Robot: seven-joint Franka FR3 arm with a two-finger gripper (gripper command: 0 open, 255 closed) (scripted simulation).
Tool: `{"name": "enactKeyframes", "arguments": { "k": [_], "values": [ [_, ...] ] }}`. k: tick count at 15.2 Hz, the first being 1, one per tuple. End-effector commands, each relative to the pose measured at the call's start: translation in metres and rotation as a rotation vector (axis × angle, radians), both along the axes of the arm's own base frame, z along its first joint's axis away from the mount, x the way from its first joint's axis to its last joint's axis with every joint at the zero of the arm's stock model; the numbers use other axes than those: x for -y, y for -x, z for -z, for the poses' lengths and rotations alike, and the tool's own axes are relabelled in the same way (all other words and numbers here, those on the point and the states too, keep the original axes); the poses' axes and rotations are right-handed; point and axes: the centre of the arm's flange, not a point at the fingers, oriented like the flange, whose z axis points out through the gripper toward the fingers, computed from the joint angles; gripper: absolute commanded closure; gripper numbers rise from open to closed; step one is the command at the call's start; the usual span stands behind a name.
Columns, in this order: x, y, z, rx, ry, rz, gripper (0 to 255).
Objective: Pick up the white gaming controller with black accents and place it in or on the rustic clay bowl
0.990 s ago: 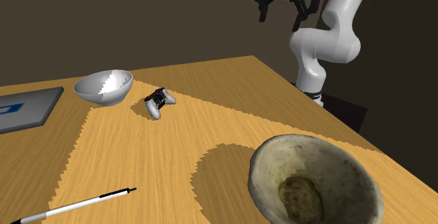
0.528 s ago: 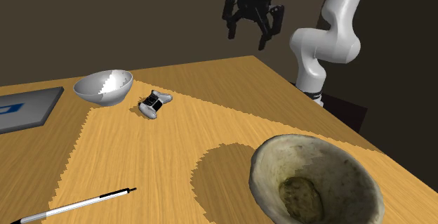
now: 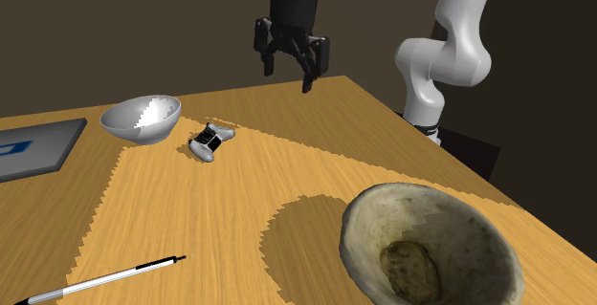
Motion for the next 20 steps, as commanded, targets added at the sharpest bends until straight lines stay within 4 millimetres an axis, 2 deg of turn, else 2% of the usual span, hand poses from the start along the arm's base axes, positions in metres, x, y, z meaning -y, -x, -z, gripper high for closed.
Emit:
{"name": "enactKeyframes", "arguments": {
  "k": [1, 10, 17, 20],
  "values": [
    [0.012, -0.021, 0.015, -0.010, 0.007, -0.012, 0],
    [0.064, -0.111, 0.067, -0.050, 0.034, -0.061, 0],
    [0.071, -0.109, 0.103, -0.050, 0.034, -0.061, 0],
    [0.071, -0.109, 0.106, -0.050, 0.034, -0.061, 0]
  ]
}}
